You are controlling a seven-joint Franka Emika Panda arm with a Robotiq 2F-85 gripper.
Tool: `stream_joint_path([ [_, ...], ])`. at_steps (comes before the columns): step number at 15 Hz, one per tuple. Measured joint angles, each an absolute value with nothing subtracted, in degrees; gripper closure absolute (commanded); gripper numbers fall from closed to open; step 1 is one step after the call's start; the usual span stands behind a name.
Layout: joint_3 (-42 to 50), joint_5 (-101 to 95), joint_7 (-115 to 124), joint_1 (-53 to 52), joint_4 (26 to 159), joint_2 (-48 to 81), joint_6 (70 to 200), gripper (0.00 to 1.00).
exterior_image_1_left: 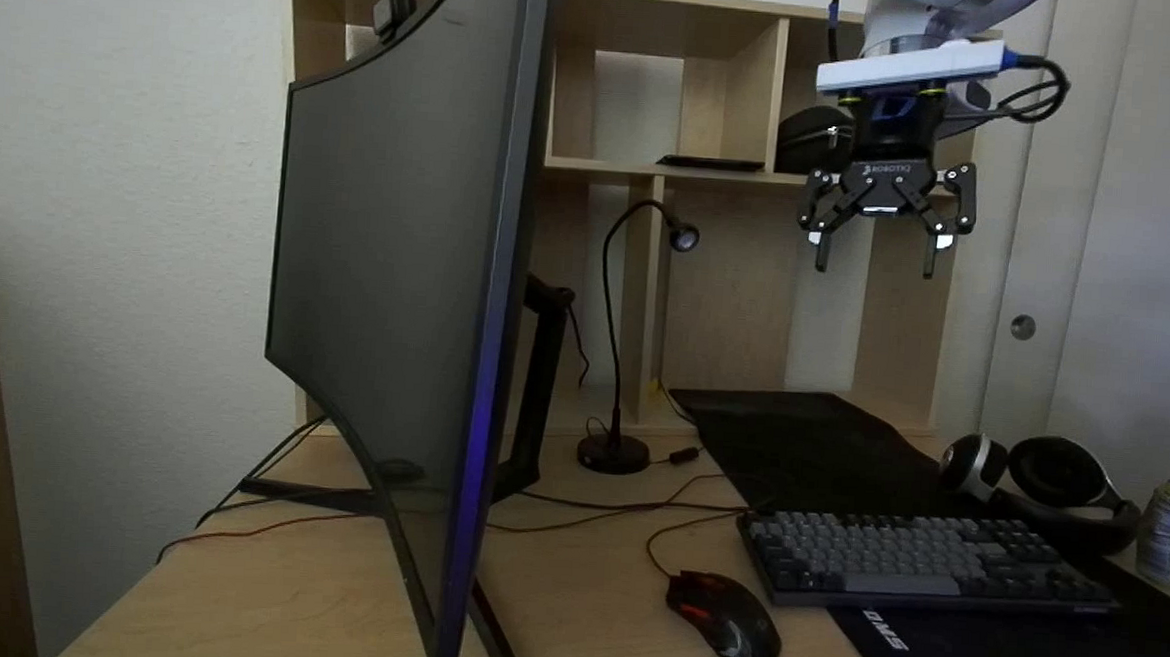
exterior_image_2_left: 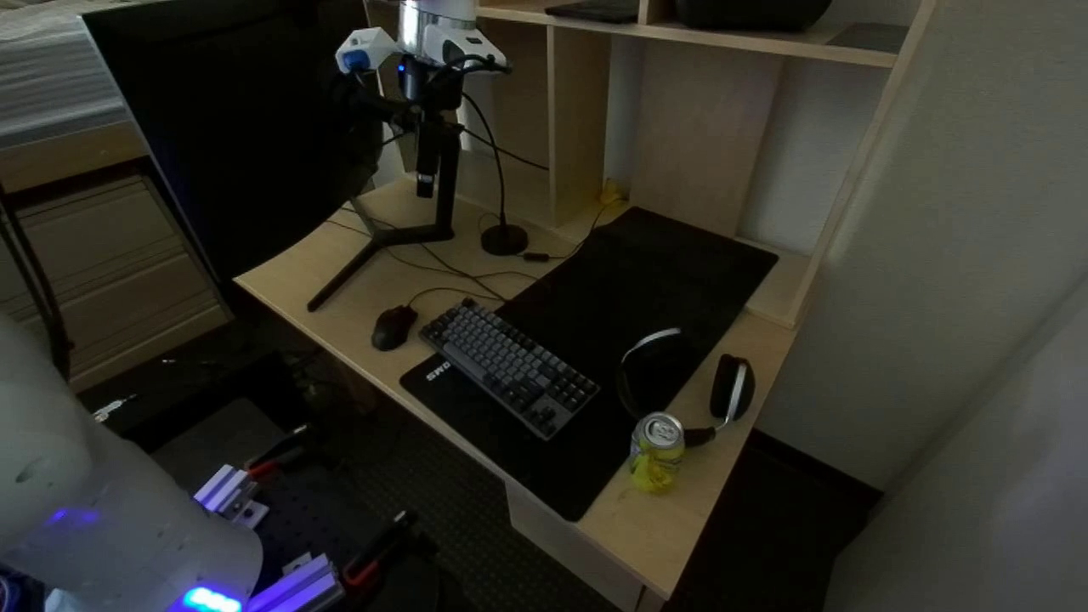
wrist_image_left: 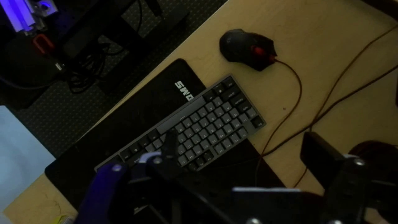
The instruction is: Switch on the desk lamp
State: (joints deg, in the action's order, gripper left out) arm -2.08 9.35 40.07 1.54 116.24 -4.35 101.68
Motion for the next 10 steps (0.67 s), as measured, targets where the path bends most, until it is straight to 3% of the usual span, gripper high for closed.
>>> stream_joint_path([
  [10, 0.07, 10.46, 53.47, 2.01, 116.01, -3.04, 100.49, 0.0],
])
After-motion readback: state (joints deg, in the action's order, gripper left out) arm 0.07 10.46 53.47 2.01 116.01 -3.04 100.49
